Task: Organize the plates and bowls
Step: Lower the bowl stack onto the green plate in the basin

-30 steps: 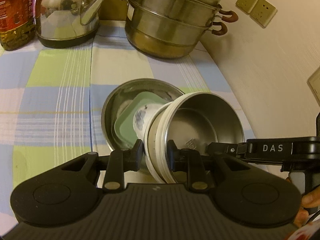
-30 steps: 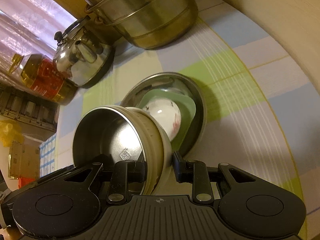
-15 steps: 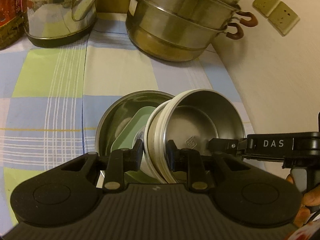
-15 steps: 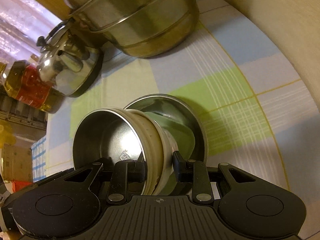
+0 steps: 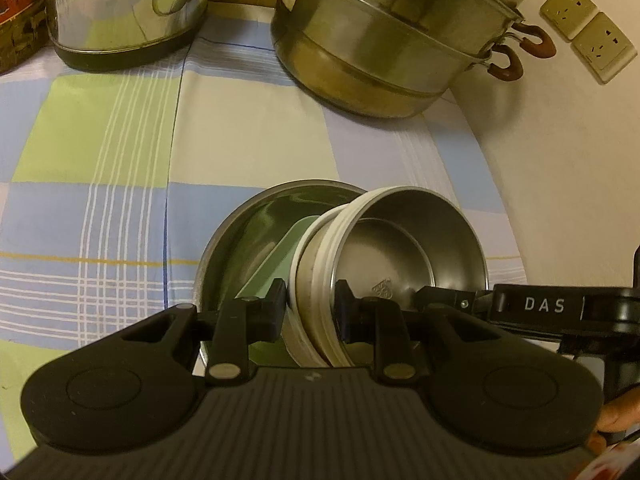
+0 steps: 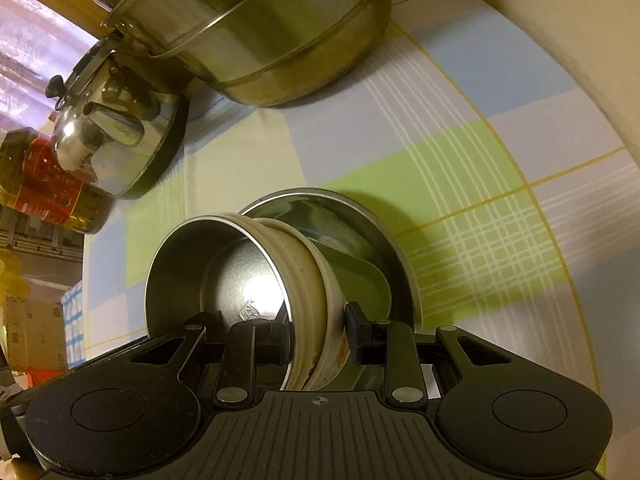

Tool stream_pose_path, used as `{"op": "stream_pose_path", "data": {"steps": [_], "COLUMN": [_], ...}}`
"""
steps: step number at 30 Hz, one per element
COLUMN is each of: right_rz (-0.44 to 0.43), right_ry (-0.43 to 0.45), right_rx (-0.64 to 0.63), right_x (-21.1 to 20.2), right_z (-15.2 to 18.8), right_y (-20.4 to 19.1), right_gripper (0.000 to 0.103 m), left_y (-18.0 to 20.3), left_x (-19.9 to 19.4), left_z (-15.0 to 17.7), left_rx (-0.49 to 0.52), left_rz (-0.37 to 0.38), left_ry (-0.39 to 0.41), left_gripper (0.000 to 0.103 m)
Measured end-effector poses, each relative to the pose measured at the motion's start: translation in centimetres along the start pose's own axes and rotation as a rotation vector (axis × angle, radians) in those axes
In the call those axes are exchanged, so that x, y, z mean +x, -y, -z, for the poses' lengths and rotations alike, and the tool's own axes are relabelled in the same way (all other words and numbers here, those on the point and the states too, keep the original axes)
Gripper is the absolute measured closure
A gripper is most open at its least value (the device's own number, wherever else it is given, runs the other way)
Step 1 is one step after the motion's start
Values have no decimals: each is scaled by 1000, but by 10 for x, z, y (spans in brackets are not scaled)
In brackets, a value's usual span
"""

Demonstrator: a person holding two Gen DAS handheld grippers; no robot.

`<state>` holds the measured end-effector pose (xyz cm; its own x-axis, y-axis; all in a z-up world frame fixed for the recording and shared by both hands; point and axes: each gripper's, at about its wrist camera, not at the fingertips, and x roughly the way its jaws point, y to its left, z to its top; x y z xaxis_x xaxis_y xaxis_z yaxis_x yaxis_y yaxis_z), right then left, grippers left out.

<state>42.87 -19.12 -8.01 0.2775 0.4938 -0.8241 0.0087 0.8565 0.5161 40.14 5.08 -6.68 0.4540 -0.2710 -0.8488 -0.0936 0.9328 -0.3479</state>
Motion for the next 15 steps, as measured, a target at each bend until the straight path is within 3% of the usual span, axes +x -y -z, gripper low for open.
{"op": "stream_pose_path", "data": {"steps": [15], "right_rz": [-14], "right_ry": [11], "right_rx": [-8], "right_x": [8], "right_z": [9], "right_y": [4], "right_gripper": [76], "left_y": [-3], "left_x": [9], "left_z": [3], "left_rx": [-4], "left_rz": [3], "left_ry": [2], "left_gripper": [81]}}
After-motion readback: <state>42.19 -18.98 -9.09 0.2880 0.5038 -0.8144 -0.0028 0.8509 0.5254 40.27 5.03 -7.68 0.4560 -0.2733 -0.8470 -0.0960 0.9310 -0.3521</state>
